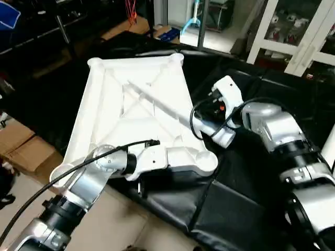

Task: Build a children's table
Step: Pick table leg

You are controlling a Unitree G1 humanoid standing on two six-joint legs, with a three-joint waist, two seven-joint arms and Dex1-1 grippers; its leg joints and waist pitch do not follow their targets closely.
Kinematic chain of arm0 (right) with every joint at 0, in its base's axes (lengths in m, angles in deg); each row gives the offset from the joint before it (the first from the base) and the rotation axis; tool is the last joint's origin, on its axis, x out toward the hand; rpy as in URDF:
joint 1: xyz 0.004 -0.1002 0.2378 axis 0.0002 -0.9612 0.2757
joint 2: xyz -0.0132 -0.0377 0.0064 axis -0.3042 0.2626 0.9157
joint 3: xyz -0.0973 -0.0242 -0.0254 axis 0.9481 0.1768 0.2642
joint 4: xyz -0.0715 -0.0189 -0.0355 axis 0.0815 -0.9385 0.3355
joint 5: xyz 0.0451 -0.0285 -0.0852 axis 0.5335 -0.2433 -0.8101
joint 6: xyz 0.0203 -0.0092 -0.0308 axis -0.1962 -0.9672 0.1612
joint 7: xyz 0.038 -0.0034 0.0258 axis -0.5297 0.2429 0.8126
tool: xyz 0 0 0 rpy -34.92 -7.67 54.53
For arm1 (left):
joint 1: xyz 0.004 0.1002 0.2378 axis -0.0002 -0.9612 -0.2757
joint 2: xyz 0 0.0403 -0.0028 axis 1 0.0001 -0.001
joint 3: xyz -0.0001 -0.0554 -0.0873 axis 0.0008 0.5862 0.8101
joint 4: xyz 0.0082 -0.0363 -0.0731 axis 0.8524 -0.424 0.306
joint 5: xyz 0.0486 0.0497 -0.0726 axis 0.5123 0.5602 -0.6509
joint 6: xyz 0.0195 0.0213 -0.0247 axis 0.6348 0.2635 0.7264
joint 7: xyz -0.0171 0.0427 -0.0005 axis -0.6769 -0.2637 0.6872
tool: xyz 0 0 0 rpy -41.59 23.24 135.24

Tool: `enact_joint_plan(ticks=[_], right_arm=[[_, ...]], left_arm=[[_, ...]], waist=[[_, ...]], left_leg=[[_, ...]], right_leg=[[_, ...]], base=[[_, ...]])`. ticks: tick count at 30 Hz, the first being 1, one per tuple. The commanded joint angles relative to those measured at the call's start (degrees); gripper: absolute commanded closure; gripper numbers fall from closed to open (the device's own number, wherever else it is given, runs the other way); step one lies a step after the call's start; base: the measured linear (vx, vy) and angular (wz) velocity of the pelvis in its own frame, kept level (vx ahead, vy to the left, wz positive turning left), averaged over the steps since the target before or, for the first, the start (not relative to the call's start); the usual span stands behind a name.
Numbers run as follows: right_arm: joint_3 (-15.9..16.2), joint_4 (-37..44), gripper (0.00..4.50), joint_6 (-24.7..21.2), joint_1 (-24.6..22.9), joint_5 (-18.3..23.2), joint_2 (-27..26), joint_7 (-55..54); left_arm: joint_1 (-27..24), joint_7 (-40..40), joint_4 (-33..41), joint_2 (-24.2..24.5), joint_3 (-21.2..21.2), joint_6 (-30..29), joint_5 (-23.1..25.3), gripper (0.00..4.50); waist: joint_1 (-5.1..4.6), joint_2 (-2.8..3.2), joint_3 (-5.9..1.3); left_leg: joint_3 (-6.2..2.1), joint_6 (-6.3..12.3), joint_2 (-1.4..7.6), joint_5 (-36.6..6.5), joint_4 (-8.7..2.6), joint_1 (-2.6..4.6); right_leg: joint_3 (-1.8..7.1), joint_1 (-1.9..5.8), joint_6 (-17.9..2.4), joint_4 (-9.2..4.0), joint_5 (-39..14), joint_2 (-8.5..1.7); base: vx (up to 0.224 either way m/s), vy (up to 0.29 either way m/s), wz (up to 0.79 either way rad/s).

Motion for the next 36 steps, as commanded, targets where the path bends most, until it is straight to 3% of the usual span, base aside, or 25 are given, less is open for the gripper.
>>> enact_joint_plan(ticks=[1, 6, 10, 15, 17, 18, 21, 22, 26, 29, 32, 36], right_arm=[[0.02, -2.30, 1.62, -0.01, 0.16, 0.02, -0.54, 1.15], [0.59, 0.32, 1.62, -1.19, 0.84, 0.76, -0.98, 3.79], [3.05, 0.27, 1.62, -2.36, 2.00, -0.85, -1.32, 5.66], [3.66, -1.39, 1.62, -3.12, 3.93, -2.09, -1.43, 6.17], [5.69, -2.42, 1.62, -4.12, 5.06, -4.18, -0.87, 7.17], [6.50, -2.67, 1.56, -4.67, 5.25, -4.73, -0.64, 7.50], [10.06, -3.75, 1.56, -5.92, 5.58, -7.08, 0.32, 10.23], [11.10, -4.21, 1.54, -5.94, 5.73, -7.91, 0.61, 11.02], [13.22, -6.00, 1.54, -5.68, 6.96, -9.97, 1.22, 13.31], [14.32, -7.23, 1.54, -5.63, 8.15, -11.04, 1.43, 14.65], [15.64, -7.91, 1.54, -5.32, 8.92, -11.88, 1.72, 16.16], [15.41, -9.80, 1.54, -4.41, 10.91, -12.45, 1.41, 16.95]], left_arm=[[0.24, 1.11, -0.16, 0.20, -0.34, 1.80, 0.67, 4.50], [0.17, 1.16, -0.28, 0.24, -0.36, 1.85, 0.75, 4.50], [0.16, 1.01, -0.07, 0.39, -0.44, 1.67, 0.83, 4.50], [0.26, 0.67, 0.20, 0.33, -0.45, 1.41, 0.61, 4.50], [0.45, 0.18, 0.40, 0.22, -0.30, 0.73, 0.13, 4.50], [0.47, 0.04, 0.50, 0.18, -0.20, 0.40, -0.08, 4.21], [0.73, -0.74, 1.31, 0.01, 0.51, -0.86, -1.42, 4.21], [0.95, -0.72, 1.52, -0.01, 0.76, -0.93, -1.63, 3.99], [2.08, -1.06, 2.30, 0.01, 1.90, -1.77, -2.75, 3.73], [2.92, -1.87, 3.59, 0.22, 2.67, -3.13, -3.86, 3.38], [3.54, -2.24, 4.57, 0.37, 3.04, -3.98, -4.59, 3.06], [4.02, -2.27, 5.17, 0.81, 3.14, -4.30, -4.50, 2.75]], waist=[[0.28, -0.25, -4.65], [0.49, -0.40, -4.63], [0.48, -0.35, -4.70], [0.45, -0.40, -4.76], [0.45, -0.46, -4.76], [0.49, -0.42, -4.71], [0.56, -0.47, -4.85], [0.53, -0.59, -4.88], [0.61, -0.74, -5.02], [0.59, -0.94, -4.74], [0.60, -0.96, -4.47], [0.39, -1.39, -4.56]], left_leg=[[-1.82, 4.59, 4.52, -1.65, -3.68, 0.53], [-1.76, 6.17, 4.62, -0.40, -3.58, 0.38], [-1.77, 5.67, 4.68, -0.52, -3.59, 0.46], [-1.72, 5.63, 4.61, 0.03, -3.53, 0.45], [-1.68, 5.64, 4.62, -0.08, -3.50, 0.46], [-1.62, 5.64, 4.62, -0.11, -3.51, 0.52], [-1.65, 5.79, 4.63, 0.64, -3.38, 0.43], [-1.62, 5.98, 4.65, 0.85, -3.37, 0.40], [-1.55, 6.87, 4.66, 1.88, -3.04, 0.14], [-1.52, 6.04, 4.84, -0.72, -3.14, 0.26], [-1.53, 3.56, 4.90, -3.98, -3.24, 0.41], [-1.52, 2.56, 4.87, -4.41, -3.22, 0.36]], right_leg=[[2.81, 3.56, -18.66, -2.60, 0.28, -5.11], [2.72, 3.53, -18.51, -2.43, 1.11, -5.10], [2.67, 3.46, -18.44, -2.43, 0.25, -5.09], [2.71, 3.39, -18.63, -2.33, 0.89, -5.07], [2.70, 3.36, -18.67, -2.33, 0.62, -5.12], [2.69, 3.28, -18.65, -2.39, 0.44, -5.04], [2.66, 3.43, -18.88, -2.14, 1.42, -5.08], [2.68, 3.43, -18.91, -2.18, 1.66, -5.07], [2.69, 3.37, -19.24, -1.94, 2.84, -5.16], [2.69, 3.15, -19.04, -2.32, -1.47, -5.19], [2.75, 3.06, -18.15, -2.64, -6.44, -5.19], [2.94, 3.06, -17.28, -2.69, -7.31, -5.26]], base=[[0.000, 0.000, 0.00], [0.000, 0.000, 0.00], [0.000, 0.000, 0.00], [0.000, 0.000, 0.00], [0.000, 0.000, 0.00], [0.000, 0.000, 0.00], [0.000, 0.000, 0.00], [0.000, 0.000, 0.00], [0.000, 0.000, 0.00], [0.000, 0.000, 0.00], [0.000, 0.000, 0.00], [0.000, 0.000, 0.00]])
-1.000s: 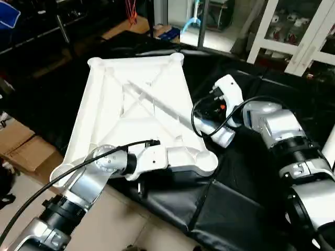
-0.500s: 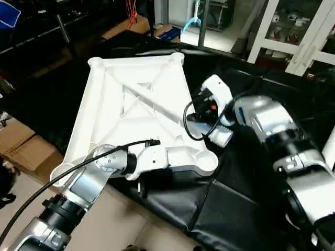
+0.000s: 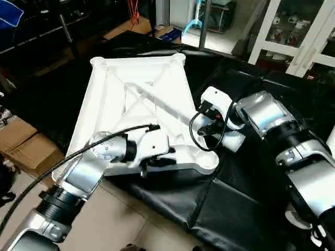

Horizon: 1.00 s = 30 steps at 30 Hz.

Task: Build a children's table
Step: Pick table leg

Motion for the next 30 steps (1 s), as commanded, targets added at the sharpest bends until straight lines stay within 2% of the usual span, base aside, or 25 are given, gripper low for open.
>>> enact_joint_plan(ticks=[1, 3, 4, 5, 6, 9, 13, 15, 16, 20, 24, 28, 29, 30], right_arm=[[-0.20, -0.37, 1.54, 0.83, 1.72, -0.43, 0.20, 0.76], [-0.45, -0.87, 1.83, 1.65, 2.21, -0.50, 0.11, 1.33], [-0.49, -1.10, 1.83, 1.84, 2.34, -0.59, 0.06, 1.44], [-0.41, -1.18, 1.94, 2.11, 2.35, -0.73, 0.12, 1.67], [-0.41, -1.18, 1.94, 2.11, 2.35, -0.73, 0.12, 1.67], [-0.23, -1.67, 2.27, 2.69, 2.39, -1.04, 0.21, 2.71], [0.15, -2.63, 2.39, 3.67, 2.41, -1.33, 0.23, 4.20], [0.24, -2.90, 2.62, 3.92, 2.22, -1.39, 0.17, 4.59], [0.37, -2.99, 2.64, 4.04, 2.04, -1.46, 0.12, 4.75], [1.22, -2.99, 2.68, 4.52, 0.86, -2.53, 0.07, 6.51], [0.74, -3.28, 2.69, 4.52, 0.81, -2.43, 0.09, 6.45], [-5.70, -4.20, 2.69, 2.87, 1.53, 1.41, -0.10, 2.66], [-8.60, -4.19, 2.69, 2.08, 1.85, 3.51, -0.15, 1.42], [-13.31, -3.57, 2.70, 0.77, 1.89, 6.58, 0.36, 0.02]], left_arm=[[0.50, -0.28, 0.94, 0.51, 0.23, -0.55, -0.06, 2.63], [0.19, -0.32, 1.18, 0.90, 0.01, -0.62, 0.14, 2.48], [0.09, -0.33, 1.33, 1.03, -0.06, -0.73, 0.17, 2.48], [-0.05, -0.28, 1.46, 1.06, -0.13, -0.90, 0.19, 2.31], [-0.05, -0.28, 1.46, 1.06, -0.13, -0.90, 0.19, 2.31], [-0.69, -0.24, 2.23, 1.34, -0.39, -1.68, 0.18, 2.07], [-0.85, -0.26, 2.60, 1.50, -0.45, -2.04, 0.05, 1.80], [-0.84, -0.31, 2.57, 1.65, -0.63, -2.13, 0.17, 1.57], [-0.86, -0.28, 2.55, 1.68, -0.68, -2.15, 0.20, 1.48], [-1.29, -0.27, 3.24, 1.85, -1.18, -2.68, 0.45, 1.18], [-1.37, -0.32, 3.36, 1.95, -1.26, -2.72, 0.45, 0.88], [-1.38, 0.52, 3.38, 1.90, -1.00, -2.48, 0.70, 0.53], [-1.41, 0.77, 3.47, 1.90, -0.88, -2.44, 0.76, 0.43], [-1.58, 1.16, 3.82, 1.88, -0.65, -2.62, 0.67, 0.31]], waist=[[0.16, -0.88, -4.77], [0.16, -0.77, -4.85], [0.15, -0.80, -4.86], [0.11, -1.29, -5.04], [0.25, -1.06, -5.03], [0.31, -1.18, -5.16], [0.37, -1.29, -5.06], [0.36, -1.29, -5.03], [0.33, -1.43, -5.02], [0.40, -1.17, -5.05], [0.41, -1.27, -5.06], [0.53, -1.45, -5.07], [0.56, -1.51, -5.13], [0.70, -1.45, -5.23]], left_leg=[[-1.77, 2.57, 4.47, -4.05, -4.09, 0.76], [-1.75, 2.79, 4.45, -3.32, -4.01, 0.73], [-1.75, 2.95, 4.44, -2.99, -3.99, 0.65], [-1.66, 3.51, 4.42, -2.17, -3.93, 0.64], [-1.72, 4.02, 4.44, -1.34, -3.90, 0.60], [-1.66, 4.43, 4.50, -0.70, -3.78, 0.58], [-1.64, 4.31, 4.49, -1.73, -3.79, 0.62], [-1.67, 3.66, 4.58, -2.60, -3.89, 0.72], [-1.68, 3.58, 4.59, -2.62, -3.91, 0.69], [-1.75, 3.42, 4.57, -2.32, -3.90, 0.66], [-1.72, 3.68, 4.56, -2.34, -3.90, 0.69], [-1.71, 3.52, 4.52, -2.10, -3.89, 0.69], [-1.69, 3.58, 4.50, -1.84, -3.87, 0.69], [-1.68, 3.72, 4.52, -1.31, -3.81, 0.70]], right_leg=[[3.06, 3.40, -17.20, -3.33, -7.02, -5.25], [3.02, 3.35, -17.38, -3.12, -5.37, -5.18], [3.03, 3.40, -17.49, -3.06, -4.72, -5.21], [3.01, 3.50, -17.71, -2.90, -3.30, -5.16], [3.00, 3.47, -17.88, -2.75, -2.47, -5.23], [2.91, 3.46, -18.21, -2.62, -1.56, -5.20], [2.94, 3.39, -18.15, -2.85, -3.37, -5.26], [2.95, 3.37, -17.88, -2.93, -4.42, -5.20], [2.95, 3.39, -17.87, -2.94, -4.44, -5.21], [2.95, 3.40, -17.85, -2.79, -3.46, -5.20], [2.91, 3.38, -18.09, -2.77, -2.76, -5.14], [3.01, 3.47, -17.99, -2.85, -3.18, -5.20], [2.98, 3.49, -18.03, -2.79, -2.82, -5.16], [3.00, 3.57, -18.06, -2.64, -1.93, -5.18]], base=[[0.000, 0.000, 0.00], [0.000, 0.000, 0.00], [0.000, 0.000, 0.00], [0.000, 0.000, 0.00], [0.000, 0.000, 0.00], [0.000, 0.000, 0.00], [0.000, 0.000, 0.00], [0.000, 0.000, 0.00], [0.000, 0.000, 0.00], [0.000, 0.000, 0.00], [0.000, 0.000, 0.00], [0.000, 0.000, 0.00], [0.000, 0.000, 0.00], [0.000, 0.000, 0.00]])
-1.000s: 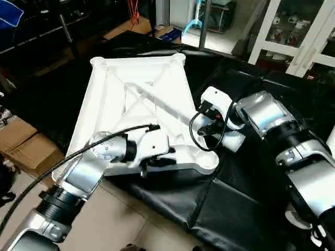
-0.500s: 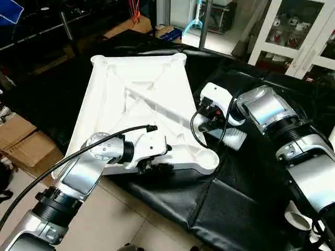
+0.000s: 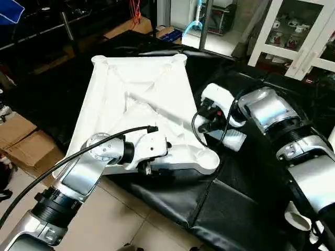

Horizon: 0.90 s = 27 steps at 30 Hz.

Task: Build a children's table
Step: Pick table leg

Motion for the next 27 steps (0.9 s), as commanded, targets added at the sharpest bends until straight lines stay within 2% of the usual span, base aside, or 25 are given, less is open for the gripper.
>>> enact_joint_plan(ticks=[1, 3, 6, 7, 8, 10, 11, 12, 13, 14, 15, 17, 18, 19, 20, 21, 22, 23, 24, 25, 27], right_arm=[[-6.51, 1.41, 2.70, -1.82, 0.39, 4.52, 1.21, -2.11], [-8.77, 3.19, 2.70, -3.61, -0.52, 6.15, 2.28, -1.75], [-12.19, 7.27, 2.70, -6.53, -2.68, 8.84, 4.21, -0.53], [-14.34, 9.10, 2.70, -7.76, -3.47, 10.51, 4.76, -0.47], [-17.40, 12.20, 2.70, -7.97, -4.85, 13.20, 4.92, -0.50], [-19.61, 14.42, 2.70, -7.51, -5.88, 15.22, 4.68, -0.52], [-22.54, 16.66, 2.70, -7.00, -6.93, 17.71, 3.92, -1.46], [-27.15, 19.46, 2.70, -6.79, -8.58, 21.21, 2.30, -3.92], [-29.19, 20.91, 2.70, -7.13, -9.46, 22.68, 1.46, -5.37], [-29.84, 24.39, 2.70, -5.08, -12.65, 23.33, 0.43, -5.71], [-29.84, 24.39, 2.70, -5.08, -12.65, 23.33, 0.43, -5.71], [-30.32, 31.19, 2.70, -0.59, -18.95, 23.71, -1.73, -6.72], [-31.06, 34.13, 2.70, 0.85, -21.31, 24.34, -3.07, -7.40], [-32.50, 35.38, 2.70, 0.60, -21.86, 25.32, -4.25, -8.85], [-35.44, 38.01, 2.70, -0.31, -22.84, 27.51, -6.63, -11.95], [-38.59, 40.38, 2.70, -1.27, -22.73, 30.67, -9.10, -14.76], [-40.61, 42.22, 2.70, -2.24, -22.50, 33.14, -10.83, -16.48], [-41.61, 43.30, 2.70, -2.74, -22.31, 34.59, -11.81, -17.31], [-41.63, 44.85, 2.70, -2.83, -22.46, 35.49, -12.66, -17.82], [-41.63, 44.85, 2.70, -2.83, -22.46, 35.49, -12.66, -17.82], [-38.21, 48.24, 2.70, -1.28, -24.28, 34.97, -13.14, -17.39]], left_arm=[[-0.56, 0.68, 1.69, 0.27, 0.03, -0.53, 0.28, 0.22], [-0.85, 0.69, 2.12, 0.41, -0.02, -0.73, 0.21, 0.10], [-1.45, 0.58, 2.46, 0.67, -0.25, -0.66, 0.21, 0.02], [-1.54, 0.63, 2.27, 0.70, -0.29, -0.45, 0.26, 0.00], [-1.45, 0.93, 1.84, 0.52, -0.32, -0.23, 0.34, 0.00], [-1.30, 1.28, 1.47, 0.29, -0.25, -0.03, 0.40, 0.00], [-1.10, 1.79, 1.02, -0.05, -0.03, 0.15, 0.34, 0.00], [-0.75, 2.89, 0.41, -0.97, 0.59, 0.39, -0.02, 0.00], [-0.62, 3.47, 0.24, -1.44, 0.92, 0.41, -0.27, 0.00], [-0.56, 4.72, 0.11, -2.25, 1.48, 0.41, -0.44, 0.00], [-0.56, 4.72, 0.11, -2.25, 1.48, 0.41, -0.44, 0.00], [-0.66, 8.13, 0.00, -4.05, 2.92, 0.52, -0.57, 0.00], [-0.72, 9.97, -0.06, -5.04, 3.87, 0.68, -0.75, 0.00], [-0.56, 11.59, 0.05, -6.11, 4.92, 0.47, -1.21, 0.00], [-0.20, 14.71, 0.26, -8.20, 6.99, 0.03, -2.15, 0.00], [0.51, 16.59, 1.09, -10.35, 8.76, -0.96, -3.83, 0.00], [1.42, 18.49, 1.70, -12.23, 10.22, -1.87, -4.95, 0.00], [2.04, 19.50, 2.04, -13.27, 11.05, -2.41, -5.60, 0.00], [3.27, 21.59, 1.82, -15.09, 12.97, -3.31, -7.05, 0.00], [3.27, 21.59, 1.82, -15.09, 12.97, -3.31, -7.05, 0.00], [8.12, 28.82, -0.47, -19.63, 22.13, -6.16, -14.81, 0.00]], waist=[[0.31, -0.39, -5.15], [0.61, -0.33, -5.18], [1.10, -0.11, -5.17], [1.14, -0.20, -5.18], [1.25, -0.05, -5.14], [1.30, 0.09, -5.13], [1.36, 0.51, -5.18], [1.33, 0.75, -5.10], [1.26, 0.59, -5.17], [1.14, 0.48, -5.20], [1.29, 0.99, -5.21], [1.19, 1.36, -5.16], [1.19, 2.00, -5.34], [0.98, 1.58, -5.22], [0.76, 1.41, -5.24], [0.92, 2.13, -5.38], [0.84, 1.89, -5.26], [0.95, 2.02, -5.39], [1.12, 2.39, -5.25], [0.95, 2.31, -5.11], [0.83, 2.62, -5.01]], left_leg=[[-1.65, 3.92, 4.43, -1.11, -3.90, 0.82], [-1.64, 4.62, 4.36, 0.12, -3.84, 0.76], [-1.60, 5.18, 4.31, 0.23, -3.73, 0.78], [-1.58, 5.12, 4.30, -0.03, -3.74, 0.81], [-1.58, 4.93, 4.26, -0.65, -3.80, 0.82], [-1.65, 4.32, 4.32, -1.58, -3.84, 0.80], [-1.74, 4.01, 4.34, -1.80, -3.84, 0.90], [-1.73, 3.71, 4.30, -2.29, -3.91, 0.87], [-1.72, 3.49, 4.38, -2.64, -3.94, 0.99], [-1.78, 3.25, 4.28, -2.54, -4.05, 0.88], [-1.75, 3.03, 4.30, -2.79, -3.97, 1.09], [-1.95, 2.52, 4.18, -3.55, -4.06, 0.98], [-2.06, 2.20, 4.11, -3.80, -4.00, 1.13], [-1.94, 2.27, 4.15, -4.02, -4.19, 1.03], [-1.98, 2.34, 4.02, -4.20, -4.22, 0.87], [-2.17, 2.48, 3.96, -3.75, -4.07, 0.85], [-2.00, 2.75, 3.99, -4.23, -4.15, 0.89], [-2.16, 2.87, 3.81, -3.84, -4.02, 0.80], [-2.00, 3.33, 3.82, -3.40, -4.02, 0.89], [-1.95, 3.55, 3.76, -3.52, -4.05, 0.73], [-1.88, 3.03, 3.43, -4.36, -3.92, 0.67]], right_leg=[[3.06, 3.59, -17.96, -2.73, -1.43, -5.07], [2.88, 3.59, -18.17, -2.47, 0.47, -4.88], [2.82, 3.53, -17.88, -2.56, 0.65, -4.82], [2.79, 3.47, -17.90, -2.61, 0.24, -4.83], [2.83, 3.57, -17.70, -2.82, -0.54, -4.90], [2.87, 3.63, -17.23, -2.97, -1.42, -4.96], [2.82, 3.53, -17.31, -2.92, -1.63, -4.95], [2.87, 3.54, -16.99, -3.06, -1.79, -4.91], [2.85, 3.50, -17.04, -3.06, -1.80, -4.92], [2.76, 3.64, -17.13, -3.12, -1.81, -4.86], [2.75, 3.37, -16.91, -3.20, -1.37, -4.89], [2.72, 3.53, -16.69, -3.24, -1.47, -4.95], [2.70, 3.57, -16.74, -3.29, -1.25, -5.01], [2.70, 3.60, -16.53, -3.57, -1.11, -4.81], [2.81, 3.91, -16.67, -3.59, -0.85, -4.84], [2.80, 3.98, -17.01, -3.51, -1.15, -5.08], [2.83, 3.76, -16.82, -3.86, -2.15, -5.03], [2.71, 3.95, -16.75, -3.76, -3.59, -5.02], [2.74, 3.57, -16.16, -3.93, -4.58, -4.84], [2.68, 3.54, -15.74, -4.14, -5.38, -4.66], [2.45, 3.60, -14.56, -4.35, -8.30, -4.50]], base=[[0.000, 0.000, 0.00], [0.000, 0.000, 0.00], [0.000, 0.000, 0.00], [0.000, 0.000, 0.00], [0.000, 0.000, 0.00], [0.000, 0.000, 0.00], [0.000, 0.000, 0.00], [0.000, 0.000, 0.00], [0.000, 0.000, 0.00], [0.000, 0.000, 0.00], [0.000, 0.000, 0.00], [0.000, 0.000, 0.00], [0.000, 0.000, 0.00], [0.000, 0.000, 0.00], [0.000, 0.000, 0.00], [0.000, 0.000, 0.00], [0.000, 0.000, 0.00], [0.000, 0.000, 0.00], [0.000, 0.000, 0.00], [0.000, 0.000, 0.00], [0.000, 0.000, 0.00]])
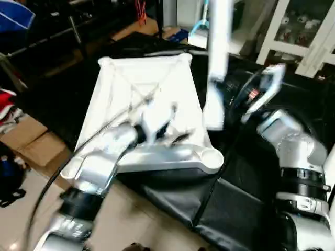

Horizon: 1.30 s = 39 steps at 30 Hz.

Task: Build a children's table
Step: Pick table leg

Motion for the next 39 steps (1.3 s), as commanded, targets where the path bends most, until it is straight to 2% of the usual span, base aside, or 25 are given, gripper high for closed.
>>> enact_joint_plan(ticks=[1, 3, 4, 5, 7, 9, 10, 11, 13, 14, 15, 16, 17, 18, 19, 20, 21, 22, 25, 29, 32, 35, 36, 37, 39], right_arm=[[3.49, 3.35, 2.70, 1.44, -1.67, -0.10, -0.01, 0.90], [6.06, 5.00, 2.70, 2.97, -3.17, -2.12, 0.55, 1.99], [6.19, 5.24, 2.71, 2.90, -3.29, -2.18, 0.51, 1.97], [7.46, 7.69, 2.71, 1.93, -4.44, -2.33, 0.38, 1.55], [8.69, 8.96, 2.71, 1.36, -4.95, -2.52, 0.98, 1.97], [12.00, 10.78, 2.71, 1.89, -5.67, -3.73, 2.99, 4.54], [12.56, 11.25, 2.71, 1.93, -5.85, -3.76, 3.30, 5.01], [14.31, 12.90, 2.71, 1.99, -6.25, -3.69, 4.21, 6.13], [15.31, 14.55, 2.71, 1.94, -6.89, -3.14, 4.67, 6.56], [15.59, 15.16, 2.71, 1.98, -7.28, -2.91, 4.80, 6.71], [17.15, 16.54, 2.71, 2.89, -8.87, -3.33, 4.85, 7.59], [17.71, 16.92, 2.71, 3.35, -9.78, -3.53, 4.60, 7.83], [18.03, 17.14, 2.71, 3.62, -10.38, -3.63, 4.41, 7.96], [18.33, 17.67, 2.71, 3.43, -11.00, -3.73, 4.26, 7.35], [18.54, 18.44, 2.71, 2.88, -11.60, -3.44, 4.07, 6.86], [18.62, 19.19, 2.71, 2.25, -12.12, -2.98, 4.04, 6.63], [18.87, 19.46, 2.71, 2.03, -12.41, -2.83, 4.29, 6.58], [18.99, 19.58, 2.71, 1.94, -12.53, -2.77, 4.41, 6.56], [19.14, 18.93, 2.71, 2.86, -13.09, -3.76, 5.38, 6.02], [19.32, 18.89, 2.71, 3.42, -13.19, -3.64, 5.88, 5.95], [19.92, 18.78, 2.71, 3.83, -13.34, -3.95, 6.68, 6.18], [20.50, 18.51, 2.71, 4.26, -13.46, -4.39, 7.32, 6.51], [20.66, 18.43, 2.71, 4.31, -13.48, -4.39, 7.46, 6.51], [20.85, 18.38, 2.71, 4.35, -13.49, -4.46, 7.59, 6.57], [21.27, 18.23, 2.71, 4.50, -13.50, -4.70, 7.90, 6.73]], left_arm=[[3.99, 6.32, -0.69, -1.89, 9.69, -3.27, -8.85, 0.00], [6.18, 6.94, 0.92, -3.65, 14.57, -5.72, -17.51, 0.00], [6.38, 6.77, 1.32, -3.76, 14.91, -6.16, -18.41, 0.00], [8.21, 5.30, 4.98, -4.69, 17.64, -10.46, -26.04, 0.00], [9.13, 4.69, 6.67, -4.82, 18.43, -12.97, -28.96, 0.00], [11.95, 6.32, 7.23, -4.82, 20.43, -18.85, -34.71, 0.00], [12.57, 6.90, 7.21, -4.88, 20.82, -19.88, -35.39, 0.00], [15.00, 9.92, 6.65, -5.22, 22.74, -23.78, -37.91, 0.00], [17.22, 14.68, 5.20, -6.09, 24.93, -26.67, -39.57, 0.00], [17.95, 16.83, 4.48, -6.52, 25.73, -27.55, -40.26, 0.00], [18.92, 21.97, 2.16, -7.43, 27.70, -30.54, -42.87, 0.00], [18.59, 23.55, 1.66, -7.98, 28.22, -31.19, -44.18, 0.00], [18.30, 24.50, 1.42, -8.36, 28.51, -31.51, -45.01, 0.00], [18.22, 25.98, 1.22, -8.62, 28.18, -31.18, -43.30, 0.00], [18.08, 26.03, 1.07, -8.28, 27.88, -31.19, -42.19, 0.00], [18.01, 25.89, 0.98, -7.93, 27.81, -31.45, -42.05, 0.00], [18.16, 26.11, 0.80, -7.83, 28.22, -31.79, -42.74, 0.00], [18.23, 26.22, 0.71, -7.79, 28.42, -31.95, -43.08, 0.00], [18.40, 25.59, 1.19, -6.88, 28.83, -33.64, -44.16, 0.00], [18.80, 27.38, 0.70, -5.81, 29.44, -35.89, -46.48, 0.18], [18.86, 27.11, 0.10, -4.38, 28.79, -37.39, -46.51, 0.39], [18.74, 25.15, -0.04, -3.04, 27.71, -38.61, -46.68, 0.69], [18.77, 24.96, -0.05, -2.87, 27.64, -38.85, -46.74, 0.78], [18.79, 23.98, -0.05, -2.47, 27.27, -39.38, -46.92, 0.85], [18.68, 23.37, 0.64, -2.07, 26.44, -40.31, -47.09, 1.04]], waist=[[0.02, -0.31, -4.96], [-0.02, -0.58, -5.06], [-0.03, -0.52, -5.14], [-0.02, -0.56, -5.11], [0.22, -0.59, -5.39], [0.56, -0.39, -5.51], [0.64, -0.41, -5.47], [0.75, 0.07, -5.25], [1.01, -0.45, -4.95], [1.32, -0.28, -5.07], [1.56, 0.27, -4.57], [1.67, 0.12, -4.61], [1.67, 0.05, -4.36], [1.78, -0.08, -4.56], [1.79, 0.00, -4.70], [1.72, 0.34, -4.44], [1.71, 0.42, -4.65], [1.83, 1.11, -4.88], [1.86, 0.83, -5.06], [2.05, 1.22, -5.49], [2.12, 1.21, -5.46], [2.02, 1.42, -5.34], [1.99, 1.14, -5.37], [2.08, 1.45, -5.44], [1.94, 1.43, -5.44]], left_leg=[[-1.90, 2.99, 3.32, -4.39, -3.97, 0.58], [-2.28, 3.45, 3.08, -3.60, -4.02, 0.07], [-2.16, 3.33, 2.99, -3.40, -3.84, 0.14], [-2.09, 3.49, 3.07, -2.95, -3.83, 0.19], [-2.13, 4.65, 3.16, -1.33, -3.74, 0.11], [-2.10, 6.02, 3.17, -0.40, -3.54, 0.30], [-1.96, 5.88, 3.09, -0.44, -3.44, 0.29], [-2.00, 5.79, 3.14, -0.95, -3.44, 0.17], [-2.15, 6.14, 3.23, -1.68, -3.65, 0.10], [-2.23, 5.83, 3.29, -1.88, -3.51, 0.22], [-2.27, 5.67, 3.24, -2.76, -3.65, 0.07], [-2.12, 5.43, 3.20, -3.34, -3.60, 0.24], [-2.31, 5.11, 3.19, -4.67, -3.91, 0.18], [-2.47, 4.77, 3.17, -4.56, -3.99, 0.18], [-2.57, 4.75, 3.29, -4.05, -4.02, 0.15], [-2.66, 4.99, 3.39, -3.74, -4.14, 0.22], [-2.80, 5.02, 3.45, -3.43, -4.16, 0.31], [-2.97, 4.89, 3.47, -3.02, -4.04, 0.36], [-3.05, 5.94, 3.63, -0.69, -3.90, 0.21], [-3.16, 7.56, 3.48, 1.76, -3.38, -0.15], [-3.25, 8.19, 3.53, 1.72, -3.39, -0.28], [-3.23, 7.25, 3.56, 0.20, -3.55, -0.17], [-3.24, 6.79, 3.59, -0.08, -3.62, -0.14], [-3.27, 6.59, 3.60, -0.09, -3.58, -0.08], [-3.28, 6.24, 3.58, -0.04, -3.61, -0.13]], right_leg=[[2.58, 3.67, -14.38, -4.41, -8.49, -4.67], [2.34, 3.99, -14.27, -4.33, -8.28, -4.70], [2.35, 3.91, -14.28, -4.20, -8.33, -4.78], [2.46, 3.77, -14.54, -4.09, -8.30, -4.81], [2.36, 3.49, -14.67, -3.94, -6.78, -4.48], [2.20, 3.12, -14.20, -3.96, -6.30, -4.25], [2.24, 3.12, -14.19, -3.84, -6.15, -4.21], [2.23, 3.11, -14.17, -3.73, -6.18, -4.20], [2.23, 3.10, -13.83, -4.11, -6.93, -4.26], [2.24, 3.12, -13.65, -4.06, -7.25, -4.33], [2.23, 2.99, -13.26, -4.35, -8.62, -4.38], [2.22, 2.94, -13.00, -4.57, -9.18, -4.23], [2.15, 3.09, -12.55, -4.96, -10.75, -4.30], [2.11, 3.31, -12.00, -4.94, -11.27, -4.41], [2.09, 3.30, -11.70, -4.88, -10.84, -4.36], [2.03, 2.93, -11.08, -5.12, -10.57, -4.22], [1.93, 3.07, -11.07, -5.00, -9.93, -4.33], [1.82, 3.15, -11.30, -4.67, -9.25, -4.40], [1.66, 3.10, -12.33, -4.46, -4.97, -4.46], [1.46, 3.35, -13.57, -4.06, -2.23, -4.75], [1.30, 3.33, -13.18, -4.12, -3.81, -4.77], [1.23, 3.23, -12.15, -4.48, -7.16, -4.67], [1.26, 3.30, -11.90, -4.58, -7.56, -4.75], [1.27, 3.26, -11.90, -4.47, -7.60, -4.76], [1.27, 3.28, -11.86, -4.41, -7.03, -4.75]], base=[[0.000, 0.000, 0.00], [0.000, 0.000, 0.00], [0.000, 0.000, 0.00], [0.000, 0.000, 0.00], [0.000, 0.000, 0.00], [0.000, 0.000, 0.00], [0.000, 0.000, 0.00], [0.000, 0.000, 0.00], [0.000, 0.000, 0.00], [0.000, 0.000, 0.00], [0.000, 0.000, 0.00], [0.000, 0.000, 0.00], [0.000, 0.000, 0.00], [0.000, 0.000, 0.00], [0.000, 0.000, 0.00], [0.000, 0.000, 0.00], [0.000, 0.000, 0.00], [0.000, 0.000, 0.00], [0.000, 0.000, 0.00], [0.000, 0.000, 0.00], [0.000, 0.000, 0.00], [0.000, 0.000, 0.00], [0.000, 0.000, 0.00], [0.000, 0.000, 0.00], [0.000, 0.000, 0.00]])
